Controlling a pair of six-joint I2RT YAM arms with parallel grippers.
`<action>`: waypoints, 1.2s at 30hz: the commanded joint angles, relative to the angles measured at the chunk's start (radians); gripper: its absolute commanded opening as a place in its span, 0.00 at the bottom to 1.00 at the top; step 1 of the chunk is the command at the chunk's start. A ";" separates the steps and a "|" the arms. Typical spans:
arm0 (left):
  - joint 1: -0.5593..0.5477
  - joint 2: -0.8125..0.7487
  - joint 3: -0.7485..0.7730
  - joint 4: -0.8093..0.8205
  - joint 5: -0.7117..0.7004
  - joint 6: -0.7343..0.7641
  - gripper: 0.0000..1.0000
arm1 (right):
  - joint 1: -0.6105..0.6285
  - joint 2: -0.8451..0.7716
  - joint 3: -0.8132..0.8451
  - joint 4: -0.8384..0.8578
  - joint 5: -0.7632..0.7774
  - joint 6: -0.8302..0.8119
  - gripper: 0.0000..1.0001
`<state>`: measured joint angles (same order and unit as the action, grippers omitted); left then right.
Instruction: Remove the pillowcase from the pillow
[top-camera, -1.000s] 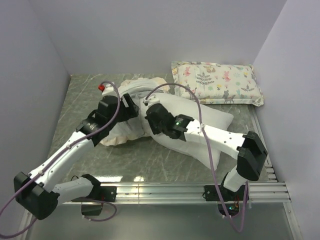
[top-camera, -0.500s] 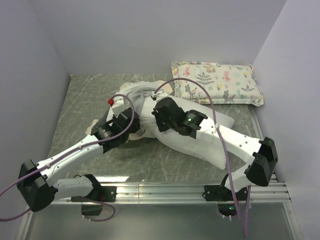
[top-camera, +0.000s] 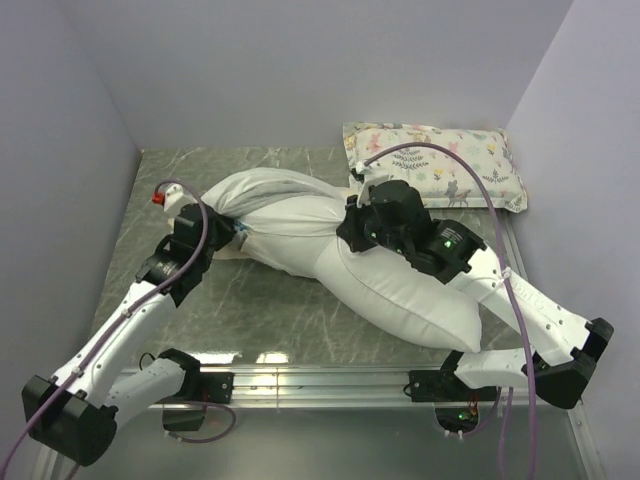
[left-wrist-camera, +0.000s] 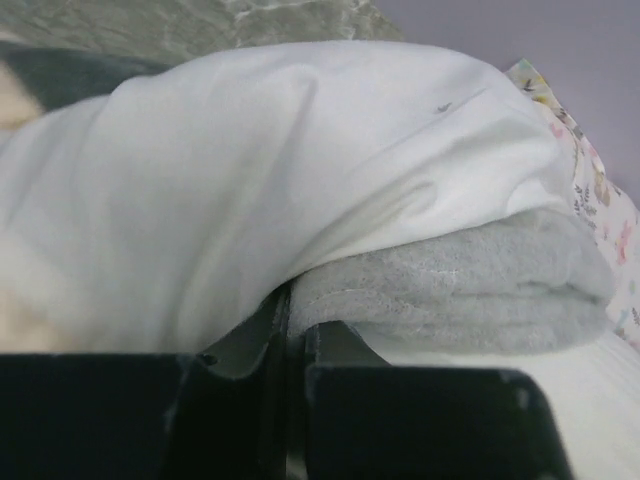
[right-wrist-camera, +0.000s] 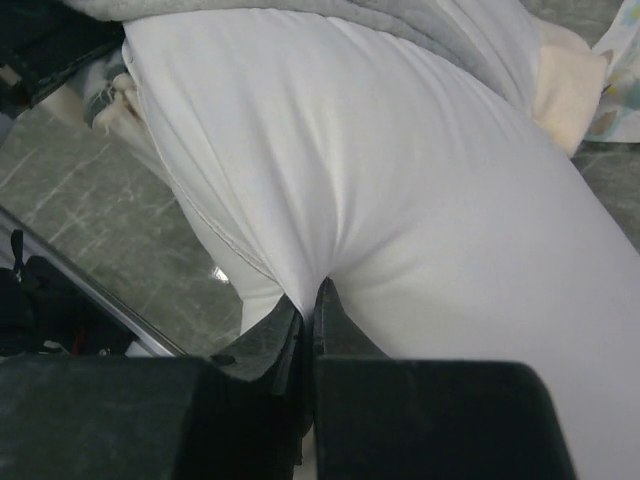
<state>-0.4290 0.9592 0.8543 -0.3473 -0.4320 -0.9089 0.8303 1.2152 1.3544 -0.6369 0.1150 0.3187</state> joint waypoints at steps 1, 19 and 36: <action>0.165 0.053 -0.041 -0.015 -0.082 0.065 0.00 | -0.062 -0.143 0.080 0.010 0.143 -0.013 0.00; 0.383 0.222 -0.058 0.119 0.099 0.079 0.00 | -0.126 -0.198 0.133 -0.023 0.138 -0.029 0.00; 0.622 0.142 0.031 0.001 0.082 0.011 0.00 | -0.206 -0.051 0.427 -0.009 0.218 -0.046 0.00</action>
<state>0.1551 1.1572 0.8314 -0.3271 -0.3119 -0.8772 0.6460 1.1618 1.7168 -0.8406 0.2642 0.2829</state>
